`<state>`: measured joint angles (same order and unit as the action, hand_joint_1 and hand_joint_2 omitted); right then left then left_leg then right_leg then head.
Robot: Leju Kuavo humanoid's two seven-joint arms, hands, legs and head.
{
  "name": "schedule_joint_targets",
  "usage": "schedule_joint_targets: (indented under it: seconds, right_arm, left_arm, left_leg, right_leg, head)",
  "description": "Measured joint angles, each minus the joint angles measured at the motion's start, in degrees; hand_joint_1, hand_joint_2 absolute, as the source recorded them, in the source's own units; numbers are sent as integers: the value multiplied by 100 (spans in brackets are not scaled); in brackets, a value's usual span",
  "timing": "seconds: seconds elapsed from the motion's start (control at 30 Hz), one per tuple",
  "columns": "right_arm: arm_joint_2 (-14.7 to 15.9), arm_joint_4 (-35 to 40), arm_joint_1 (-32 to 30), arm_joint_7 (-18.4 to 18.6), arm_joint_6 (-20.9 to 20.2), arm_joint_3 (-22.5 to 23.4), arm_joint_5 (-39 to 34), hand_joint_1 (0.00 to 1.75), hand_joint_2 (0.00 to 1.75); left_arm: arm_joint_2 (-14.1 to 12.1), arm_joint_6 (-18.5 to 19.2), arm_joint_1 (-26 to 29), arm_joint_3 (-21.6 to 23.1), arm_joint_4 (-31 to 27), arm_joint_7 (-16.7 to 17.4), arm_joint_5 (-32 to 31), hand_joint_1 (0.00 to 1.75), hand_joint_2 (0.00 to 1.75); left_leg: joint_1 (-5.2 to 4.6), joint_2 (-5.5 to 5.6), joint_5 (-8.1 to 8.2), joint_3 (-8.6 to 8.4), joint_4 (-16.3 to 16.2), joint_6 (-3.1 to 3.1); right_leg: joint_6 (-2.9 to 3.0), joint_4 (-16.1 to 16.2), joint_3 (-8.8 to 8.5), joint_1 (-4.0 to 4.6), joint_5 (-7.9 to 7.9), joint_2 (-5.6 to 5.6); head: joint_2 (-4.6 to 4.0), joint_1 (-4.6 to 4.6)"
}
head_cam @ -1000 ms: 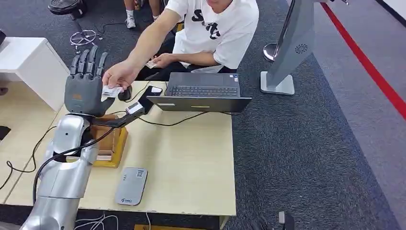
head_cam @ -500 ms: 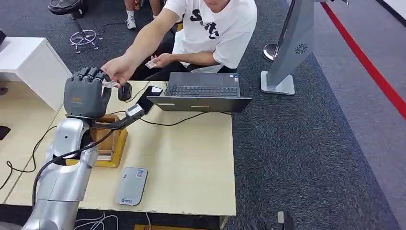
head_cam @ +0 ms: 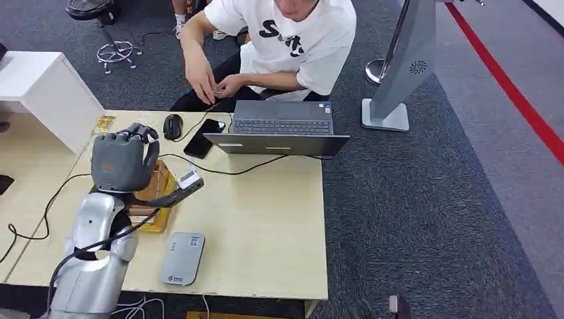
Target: Pass the card to the sensor for recognition and then transmit it.
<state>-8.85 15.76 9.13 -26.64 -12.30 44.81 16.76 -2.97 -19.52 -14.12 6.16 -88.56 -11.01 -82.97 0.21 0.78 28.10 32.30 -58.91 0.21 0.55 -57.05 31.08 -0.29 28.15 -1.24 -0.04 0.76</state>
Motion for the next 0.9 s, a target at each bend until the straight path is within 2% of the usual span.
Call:
schedule_joint_targets:
  seconds: [0.1, 0.23, 0.5, 0.9]
  right_arm:
    - [0, 0, -56, -31, -22, 66, -13, 0, 175]
    - [0, 0, -69, -57, -11, 90, 9, 0, 175]
    - [0, 0, -83, -98, 13, 120, 13, 0, 175]
    - [0, 0, -86, -99, -15, 199, 39, 0, 175]
  left_arm:
    - [-9, -53, 621, 153, -106, -261, 114, 175, 175]
    - [-133, 26, 970, 532, 2, -392, 274, 175, 175]
    - [-535, 365, 1006, 1062, 539, -433, 527, 175, 175]
    - [-890, 710, 885, 1489, 1143, -280, 684, 175, 175]
  left_leg:
    - [0, 1, 2, 12, 0, -2]
    - [1, 1, 1, 18, 0, -2]
    - [2, 1, -6, 17, 0, -4]
    - [2, 1, -5, 18, 0, -4]
  right_leg:
    - [0, 1, 14, 0, 1, -1]
    - [-1, 1, 19, 0, 0, 0]
    - [-1, -1, 18, 1, -4, 1]
    - [-1, -1, 18, 1, -4, 1]
  head:
    - [2, -2]
    - [2, 0]
    - [0, 0]
    - [2, 0]
